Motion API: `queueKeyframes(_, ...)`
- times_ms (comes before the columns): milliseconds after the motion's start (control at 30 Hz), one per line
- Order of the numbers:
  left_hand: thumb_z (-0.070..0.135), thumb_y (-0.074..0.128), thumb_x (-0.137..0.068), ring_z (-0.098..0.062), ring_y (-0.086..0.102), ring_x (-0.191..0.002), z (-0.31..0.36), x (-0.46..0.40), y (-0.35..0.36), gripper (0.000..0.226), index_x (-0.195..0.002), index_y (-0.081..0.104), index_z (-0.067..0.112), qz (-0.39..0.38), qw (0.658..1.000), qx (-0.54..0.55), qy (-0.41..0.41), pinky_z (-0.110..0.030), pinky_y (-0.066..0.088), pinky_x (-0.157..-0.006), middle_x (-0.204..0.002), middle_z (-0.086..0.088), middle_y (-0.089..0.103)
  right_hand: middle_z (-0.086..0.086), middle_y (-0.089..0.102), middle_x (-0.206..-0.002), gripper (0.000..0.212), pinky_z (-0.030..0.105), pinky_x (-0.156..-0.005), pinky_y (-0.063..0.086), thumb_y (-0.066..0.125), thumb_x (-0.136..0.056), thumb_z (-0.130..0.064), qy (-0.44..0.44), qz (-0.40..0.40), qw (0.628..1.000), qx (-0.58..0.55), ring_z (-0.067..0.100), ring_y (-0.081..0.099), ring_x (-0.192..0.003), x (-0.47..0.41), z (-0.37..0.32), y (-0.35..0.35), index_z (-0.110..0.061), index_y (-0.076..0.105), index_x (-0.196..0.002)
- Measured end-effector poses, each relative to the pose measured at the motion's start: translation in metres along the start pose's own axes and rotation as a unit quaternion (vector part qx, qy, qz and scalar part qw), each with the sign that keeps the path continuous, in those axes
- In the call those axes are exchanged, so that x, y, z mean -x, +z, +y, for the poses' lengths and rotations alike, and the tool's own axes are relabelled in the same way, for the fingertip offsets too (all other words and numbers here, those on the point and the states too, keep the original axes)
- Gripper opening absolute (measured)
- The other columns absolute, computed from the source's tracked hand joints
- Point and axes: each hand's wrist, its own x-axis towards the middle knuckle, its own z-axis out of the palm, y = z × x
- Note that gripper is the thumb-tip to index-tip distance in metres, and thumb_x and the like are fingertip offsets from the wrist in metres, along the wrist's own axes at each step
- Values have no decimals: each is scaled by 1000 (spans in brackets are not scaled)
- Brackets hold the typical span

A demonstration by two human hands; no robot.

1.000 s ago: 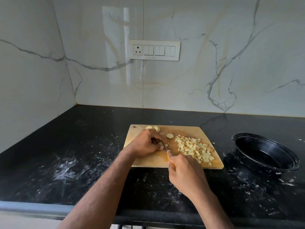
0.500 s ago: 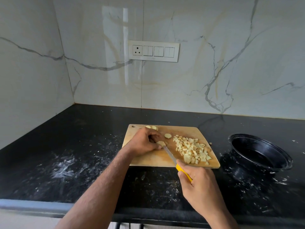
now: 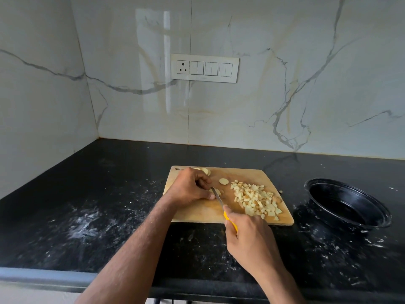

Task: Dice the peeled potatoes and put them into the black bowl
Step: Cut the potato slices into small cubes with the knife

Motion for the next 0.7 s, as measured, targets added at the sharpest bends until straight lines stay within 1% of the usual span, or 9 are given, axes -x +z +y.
queueKeyframes(133,16,96,-63,-6,70,-77,2,1,0,44,-102,76,12,-9,1000,-2,1,-25,60,-77,-85,2,75,-14,42,-50,32,19,-38,29,51,-101,-30,12,-14,1000,16,13,41,-40,-3,-1,-1,-25,68,-127)
queueKeyframes(167,16,95,-64,-7,69,-77,2,0,0,44,-103,76,12,-10,1000,1,1,-24,59,-77,-85,2,75,-13,45,-51,29,19,-39,31,49,-101,-30,16,-17,999,27,14,41,-40,-4,-2,0,-24,71,-119)
queueKeyframes(200,15,95,-64,-7,69,-77,2,1,0,44,-103,76,12,-11,1000,4,1,-23,58,-76,-84,2,75,-12,54,-56,30,20,-40,33,47,-102,-31,19,-22,999,42,14,41,-40,-6,-2,0,-22,74,-113)
queueKeyframes(267,13,94,-65,-7,69,-75,3,1,-1,41,-103,77,13,-15,1000,6,5,-21,56,-74,-82,2,75,-8,71,-76,30,21,-38,31,46,-102,-32,12,-23,997,72,13,44,-43,-13,-4,5,-21,72,-112)
queueKeyframes(367,8,89,-71,-3,66,-73,3,3,1,34,-103,80,17,-38,999,21,17,-16,51,-72,-81,5,75,-7,74,-87,33,21,-40,38,42,-104,-34,4,-18,995,95,10,53,-49,-21,-5,11,-21,71,-110)
queueKeyframes(433,8,85,-76,0,63,-77,3,3,2,30,-103,81,21,-53,998,9,31,-14,49,-73,-86,10,76,-7,73,-85,32,21,-41,39,43,-103,-34,2,-18,996,89,10,53,-49,-21,-3,12,-23,71,-113)
queueKeyframes(567,7,82,-79,3,61,-84,4,2,2,23,-96,82,23,-60,997,-15,40,-11,46,-74,-87,22,72,-15,63,-65,37,17,-39,30,49,-101,-31,-6,-22,999,36,10,46,-42,-3,1,4,-28,61,-135)
queueKeyframes(633,9,82,-80,5,60,-85,4,2,2,22,-95,82,24,-58,997,-24,37,-10,45,-74,-83,28,69,-17,57,-59,38,16,-40,28,52,-100,-31,-13,-28,999,24,5,49,-46,7,6,-2,-30,59,-137)
queueKeyframes(700,11,83,-79,7,60,-84,3,1,2,20,-95,82,23,-57,998,-23,31,-10,45,-73,-79,34,66,-20,60,-61,36,13,-42,31,57,-97,-28,-14,-25,1000,3,-4,52,-56,16,11,-6,-29,64,-132)
